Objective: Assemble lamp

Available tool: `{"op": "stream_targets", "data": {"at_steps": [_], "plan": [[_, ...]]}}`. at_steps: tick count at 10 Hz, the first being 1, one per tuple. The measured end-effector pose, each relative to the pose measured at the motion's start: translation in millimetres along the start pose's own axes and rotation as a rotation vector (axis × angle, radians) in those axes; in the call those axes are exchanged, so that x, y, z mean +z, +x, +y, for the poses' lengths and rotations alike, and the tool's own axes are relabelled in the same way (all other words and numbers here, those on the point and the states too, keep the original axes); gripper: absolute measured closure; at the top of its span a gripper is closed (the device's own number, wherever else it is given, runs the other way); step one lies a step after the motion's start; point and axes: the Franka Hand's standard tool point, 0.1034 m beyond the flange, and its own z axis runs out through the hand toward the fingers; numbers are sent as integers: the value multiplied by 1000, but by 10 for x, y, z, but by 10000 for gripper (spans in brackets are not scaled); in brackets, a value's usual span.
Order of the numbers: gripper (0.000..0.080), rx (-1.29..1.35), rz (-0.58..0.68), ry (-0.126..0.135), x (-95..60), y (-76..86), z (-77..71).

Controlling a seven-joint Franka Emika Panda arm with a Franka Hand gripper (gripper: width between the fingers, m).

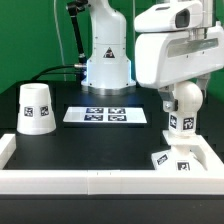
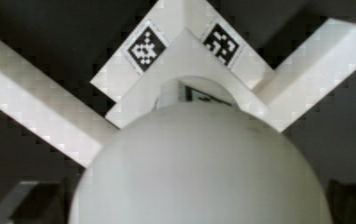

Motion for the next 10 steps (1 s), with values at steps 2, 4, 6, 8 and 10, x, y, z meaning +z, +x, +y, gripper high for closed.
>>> {"op": "stream_targets", "data": {"at_steps": [2,4,6,8,10], "plan": [[223,0,0,0,0,-1,1],[223,76,1,1,1,0,5],[223,298,2,3,1,-2,9],[222,556,1,2,-1,-4,14],[222,717,1,1,-2,-9,25]]}}
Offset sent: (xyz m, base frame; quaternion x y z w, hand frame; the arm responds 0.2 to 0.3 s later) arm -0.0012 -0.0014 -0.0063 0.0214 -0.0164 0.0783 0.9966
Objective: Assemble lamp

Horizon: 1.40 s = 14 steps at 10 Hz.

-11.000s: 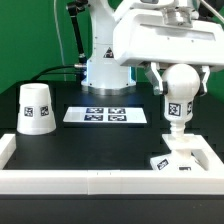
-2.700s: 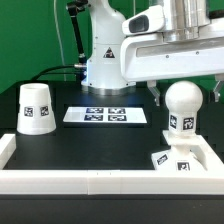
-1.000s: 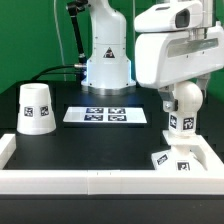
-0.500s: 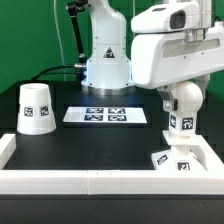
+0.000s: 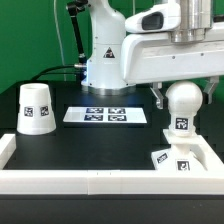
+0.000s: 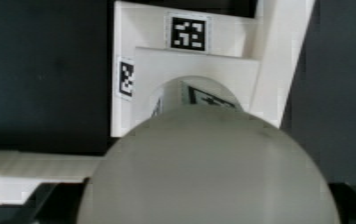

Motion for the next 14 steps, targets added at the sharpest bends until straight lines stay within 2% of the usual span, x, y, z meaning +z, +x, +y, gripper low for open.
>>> {"op": "stream_targets", "data": {"at_steps": [5,8,11,14], "plan": [[220,251,0,-1,0,1,19],[220,537,-6,3,6,-11,25],[220,869,-29,36,9,-21,33],[220,1031,-39,48,10,-22,15]]}}
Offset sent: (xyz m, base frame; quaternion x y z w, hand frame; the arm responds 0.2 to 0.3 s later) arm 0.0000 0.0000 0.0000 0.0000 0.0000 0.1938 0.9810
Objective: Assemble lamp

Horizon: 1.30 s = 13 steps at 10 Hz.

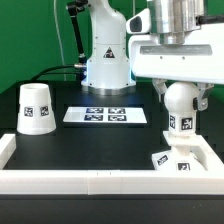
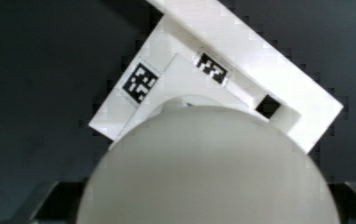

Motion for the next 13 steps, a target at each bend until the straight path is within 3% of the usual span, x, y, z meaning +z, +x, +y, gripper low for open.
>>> {"op": "stream_targets", "data": {"at_steps": [2,8,11,13], "plan": [[220,101,-9,5,2,-16,-9],[220,770,-103,32,36,-88,-39],[220,814,-109,35,34,-86,-43],[126,725,-114,23,36,-106,-32]]}}
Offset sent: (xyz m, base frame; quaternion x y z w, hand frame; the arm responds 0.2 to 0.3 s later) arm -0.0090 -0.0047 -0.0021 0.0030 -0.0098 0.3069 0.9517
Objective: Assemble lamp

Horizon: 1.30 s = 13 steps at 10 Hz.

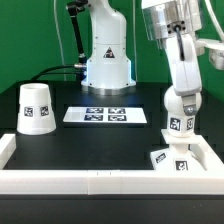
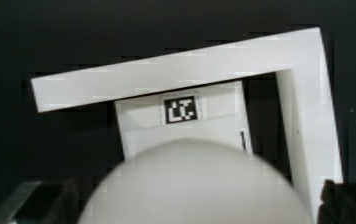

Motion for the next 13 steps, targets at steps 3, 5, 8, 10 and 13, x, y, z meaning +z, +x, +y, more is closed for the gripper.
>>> {"op": "stream_targets", "data": {"at_steps": [3,5,8,10,13], "plan": [[101,-363,-5,-25,-10,-8,26],[100,-551,-7,-25,-17,17,45],[100,-743,-2,-15,-10,69,60],[100,-927,4,-25,-12,89,62],[100,-1299,66,-71,-74,88,-4]]}}
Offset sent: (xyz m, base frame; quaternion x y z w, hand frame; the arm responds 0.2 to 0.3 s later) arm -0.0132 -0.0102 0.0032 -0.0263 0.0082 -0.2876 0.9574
